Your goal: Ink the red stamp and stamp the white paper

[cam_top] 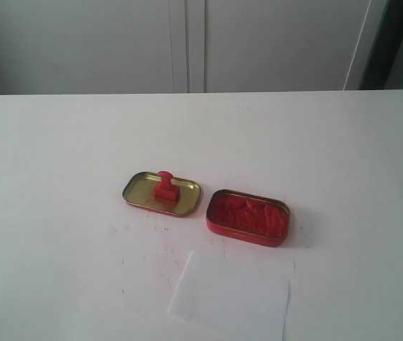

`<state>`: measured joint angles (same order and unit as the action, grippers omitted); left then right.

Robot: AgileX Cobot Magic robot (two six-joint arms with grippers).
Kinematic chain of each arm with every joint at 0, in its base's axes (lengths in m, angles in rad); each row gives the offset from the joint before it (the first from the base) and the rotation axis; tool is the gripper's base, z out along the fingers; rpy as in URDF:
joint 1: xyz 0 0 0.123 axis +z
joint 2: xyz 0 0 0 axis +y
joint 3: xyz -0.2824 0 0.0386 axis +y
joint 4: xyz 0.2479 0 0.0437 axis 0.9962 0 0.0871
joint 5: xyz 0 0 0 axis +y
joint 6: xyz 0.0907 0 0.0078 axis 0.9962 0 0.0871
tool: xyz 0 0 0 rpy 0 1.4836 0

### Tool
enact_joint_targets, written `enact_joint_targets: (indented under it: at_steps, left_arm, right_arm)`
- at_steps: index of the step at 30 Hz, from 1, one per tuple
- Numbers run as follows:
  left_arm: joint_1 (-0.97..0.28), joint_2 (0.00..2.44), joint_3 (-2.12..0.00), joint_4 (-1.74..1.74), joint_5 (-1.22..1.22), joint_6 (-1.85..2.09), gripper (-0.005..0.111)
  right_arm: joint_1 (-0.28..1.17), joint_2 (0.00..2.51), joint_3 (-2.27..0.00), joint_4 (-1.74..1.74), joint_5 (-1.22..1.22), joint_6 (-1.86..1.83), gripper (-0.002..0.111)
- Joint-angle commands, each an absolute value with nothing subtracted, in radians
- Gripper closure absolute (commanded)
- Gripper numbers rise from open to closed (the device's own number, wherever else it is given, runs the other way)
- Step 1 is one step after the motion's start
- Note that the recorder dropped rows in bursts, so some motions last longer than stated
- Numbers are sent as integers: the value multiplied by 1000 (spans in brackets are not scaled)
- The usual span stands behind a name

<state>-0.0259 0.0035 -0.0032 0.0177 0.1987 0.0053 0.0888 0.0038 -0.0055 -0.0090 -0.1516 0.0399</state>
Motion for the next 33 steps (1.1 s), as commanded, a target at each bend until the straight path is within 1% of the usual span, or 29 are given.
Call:
enact_joint_targets:
  at_steps: [1,12,18,29,33]
  left_arm:
    - [-24,0,0,17,196,8,107]
    - [-24,0,0,17,196,8,107]
    - [-24,0,0,17,196,8,107]
    - [-24,0,0,17,196,8,107]
    - [-24,0,0,17,196,8,107]
  right_arm:
    - [90,0,0,-16,-152,41,108]
    - [90,0,-123,-16,56,41,108]
    - [90,0,-169,-16,92,41,108]
    - [90,92,-219,-16,121,41,108]
    - [90,167,-286,-16,219,41,108]
